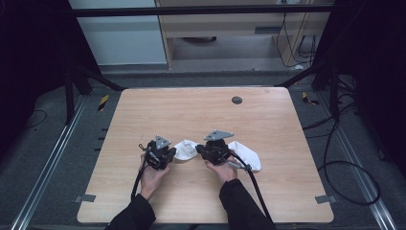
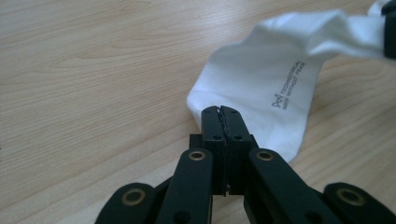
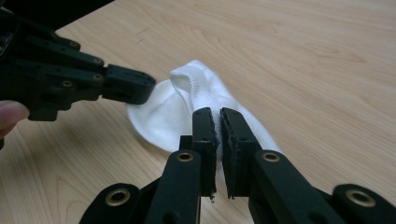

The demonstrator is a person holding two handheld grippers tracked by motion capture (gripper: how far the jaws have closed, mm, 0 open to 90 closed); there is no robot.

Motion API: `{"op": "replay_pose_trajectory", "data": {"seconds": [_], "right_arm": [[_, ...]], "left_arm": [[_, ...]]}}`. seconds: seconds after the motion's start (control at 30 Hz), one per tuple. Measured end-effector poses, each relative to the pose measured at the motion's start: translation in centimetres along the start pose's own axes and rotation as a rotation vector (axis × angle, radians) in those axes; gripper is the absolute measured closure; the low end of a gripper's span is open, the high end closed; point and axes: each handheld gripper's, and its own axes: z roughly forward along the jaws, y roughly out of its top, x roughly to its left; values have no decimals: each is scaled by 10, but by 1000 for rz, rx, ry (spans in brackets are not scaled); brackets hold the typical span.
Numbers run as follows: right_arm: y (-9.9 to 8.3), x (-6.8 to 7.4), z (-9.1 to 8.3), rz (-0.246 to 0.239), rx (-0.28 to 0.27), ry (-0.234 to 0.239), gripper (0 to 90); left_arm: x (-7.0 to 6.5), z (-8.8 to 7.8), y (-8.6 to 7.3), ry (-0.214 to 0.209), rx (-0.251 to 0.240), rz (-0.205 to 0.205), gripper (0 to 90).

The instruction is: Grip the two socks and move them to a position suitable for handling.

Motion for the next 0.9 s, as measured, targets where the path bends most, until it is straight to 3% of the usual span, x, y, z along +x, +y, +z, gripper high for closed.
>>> {"op": "replay_pose_trajectory", "data": {"seconds": [0.27,0.5,0.7,0.9], "right_arm": [[-8,-4,-30,44,-1,-30,844],[-21,-2,-47,97,21,-30,839],[-32,-14,-30,168,41,-49,830],[-36,-23,-8,210,44,-100,823]], "left_arm": [[-12,-18,-4,-61,-7,51,895],[-26,-28,-11,-59,5,121,895],[-24,-26,-14,-33,32,141,895],[-9,-22,-16,7,53,124,895]]}}
